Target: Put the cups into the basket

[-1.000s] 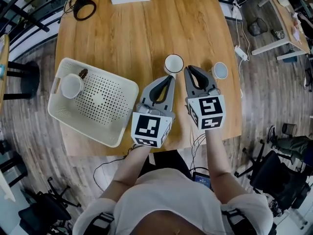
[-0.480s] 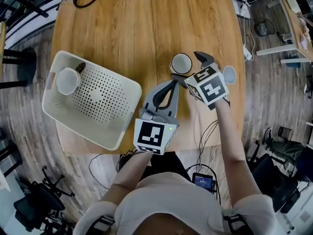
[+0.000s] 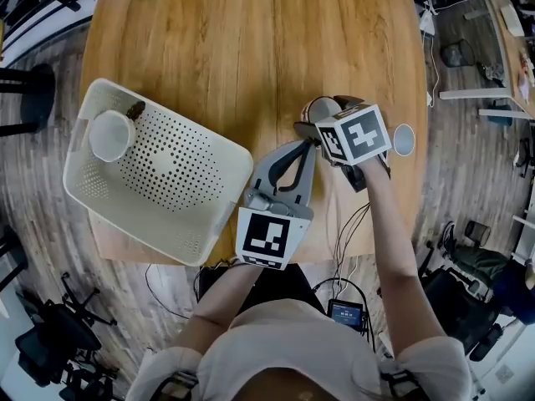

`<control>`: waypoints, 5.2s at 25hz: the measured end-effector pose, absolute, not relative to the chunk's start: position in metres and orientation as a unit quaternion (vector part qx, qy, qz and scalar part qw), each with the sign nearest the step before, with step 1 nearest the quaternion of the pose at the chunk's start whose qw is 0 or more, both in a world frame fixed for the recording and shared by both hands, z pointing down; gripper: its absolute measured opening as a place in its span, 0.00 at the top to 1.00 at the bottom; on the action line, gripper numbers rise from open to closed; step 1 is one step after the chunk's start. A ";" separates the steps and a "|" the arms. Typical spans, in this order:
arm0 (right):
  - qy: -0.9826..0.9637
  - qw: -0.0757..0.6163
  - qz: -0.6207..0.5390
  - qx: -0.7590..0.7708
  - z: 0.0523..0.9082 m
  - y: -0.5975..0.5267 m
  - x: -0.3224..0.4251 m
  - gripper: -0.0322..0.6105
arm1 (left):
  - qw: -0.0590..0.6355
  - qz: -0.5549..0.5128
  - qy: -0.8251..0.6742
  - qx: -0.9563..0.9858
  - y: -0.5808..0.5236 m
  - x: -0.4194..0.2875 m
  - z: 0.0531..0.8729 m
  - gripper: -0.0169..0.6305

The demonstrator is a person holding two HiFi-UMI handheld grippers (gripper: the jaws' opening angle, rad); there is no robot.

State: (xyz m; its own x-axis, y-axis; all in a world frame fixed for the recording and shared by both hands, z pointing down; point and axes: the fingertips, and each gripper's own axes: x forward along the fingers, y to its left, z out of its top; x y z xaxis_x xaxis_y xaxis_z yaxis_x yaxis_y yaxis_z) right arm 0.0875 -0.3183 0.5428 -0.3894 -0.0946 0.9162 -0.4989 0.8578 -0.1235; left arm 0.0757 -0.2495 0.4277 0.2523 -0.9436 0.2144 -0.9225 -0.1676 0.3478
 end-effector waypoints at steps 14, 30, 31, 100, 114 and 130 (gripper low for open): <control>-0.811 0.536 0.156 0.175 0.556 -0.320 0.080 0.28 | 0.226 -0.039 -0.602 0.765 -0.251 0.074 0.434 0.96; -0.826 0.504 0.157 0.199 0.553 -0.315 0.090 0.28 | 0.210 -0.027 -0.599 0.772 -0.241 0.077 0.431 0.96; -0.827 0.500 0.160 0.201 0.551 -0.314 0.091 0.28 | 0.210 -0.026 -0.599 0.772 -0.240 0.077 0.430 0.96; -0.913 0.404 -0.015 0.055 0.365 -0.100 -0.061 0.28 | 0.080 -0.036 -0.737 0.671 -0.052 -0.100 0.308 0.96; -0.901 0.432 -0.036 -0.028 0.394 -0.048 -0.135 0.28 | 0.088 -0.050 -0.786 0.610 -0.003 -0.169 0.323 0.96; -0.878 0.477 -0.036 0.003 0.437 -0.095 -0.168 0.28 | 0.084 -0.067 -0.768 0.632 -0.071 -0.224 0.329 0.96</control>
State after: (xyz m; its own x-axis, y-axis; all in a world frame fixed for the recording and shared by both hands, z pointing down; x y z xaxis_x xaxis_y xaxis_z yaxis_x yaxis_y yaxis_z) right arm -0.1677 -0.0952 0.4371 -0.5449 -0.0399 0.8376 0.0284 0.9974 0.0660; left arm -0.2242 -0.0707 0.3291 -0.1870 -0.9814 0.0442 -0.9590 0.1922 0.2085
